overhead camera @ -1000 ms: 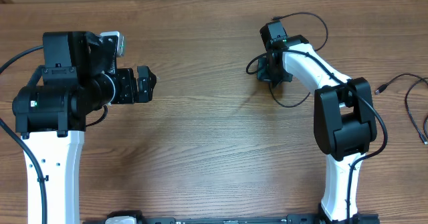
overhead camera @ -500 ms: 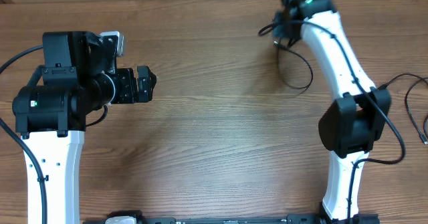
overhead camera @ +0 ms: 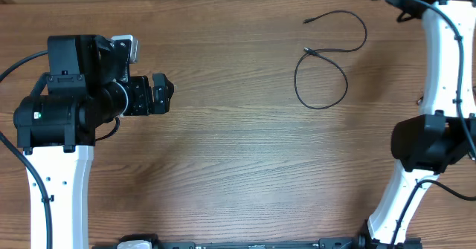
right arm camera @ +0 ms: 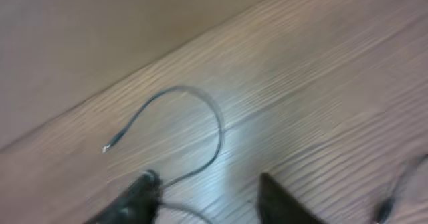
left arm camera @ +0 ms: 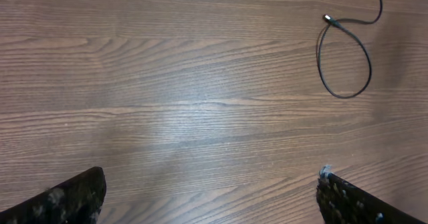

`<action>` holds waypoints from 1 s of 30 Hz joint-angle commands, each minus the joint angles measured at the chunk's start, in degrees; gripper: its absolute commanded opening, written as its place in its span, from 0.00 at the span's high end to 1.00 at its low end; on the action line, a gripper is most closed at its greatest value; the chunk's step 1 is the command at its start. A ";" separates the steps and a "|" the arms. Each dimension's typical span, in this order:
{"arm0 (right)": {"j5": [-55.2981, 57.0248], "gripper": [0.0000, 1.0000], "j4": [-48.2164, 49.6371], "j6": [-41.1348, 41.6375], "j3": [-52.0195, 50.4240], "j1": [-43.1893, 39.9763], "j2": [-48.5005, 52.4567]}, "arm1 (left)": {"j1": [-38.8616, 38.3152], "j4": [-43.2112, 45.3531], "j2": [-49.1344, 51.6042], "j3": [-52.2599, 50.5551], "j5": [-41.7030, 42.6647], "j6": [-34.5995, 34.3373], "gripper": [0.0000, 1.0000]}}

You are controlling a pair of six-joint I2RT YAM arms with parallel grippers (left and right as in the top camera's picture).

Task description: Untangle cables

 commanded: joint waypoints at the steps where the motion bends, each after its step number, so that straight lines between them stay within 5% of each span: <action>1: -12.39 0.36 0.17 0.11 -3.34 1.25 0.33 | -0.20 0.04 -0.04 0.74 -0.33 -0.79 0.00; 8: -14.69 0.33 5.53 0.17 -15.45 6.27 2.69 | -0.20 0.04 -0.04 0.74 -0.33 -0.79 0.00; 18: -14.47 0.17 22.03 0.59 -35.28 15.76 2.71 | -0.20 0.04 -0.04 0.74 -0.33 -0.79 0.00; 26: -10.45 0.21 30.08 3.61 -41.11 17.05 2.80 | -0.20 0.04 -0.04 0.74 -0.33 -0.79 0.00; 30: -7.39 0.34 30.73 3.54 -41.97 17.05 3.65 | -0.20 0.04 -0.04 0.74 -0.33 -0.79 0.00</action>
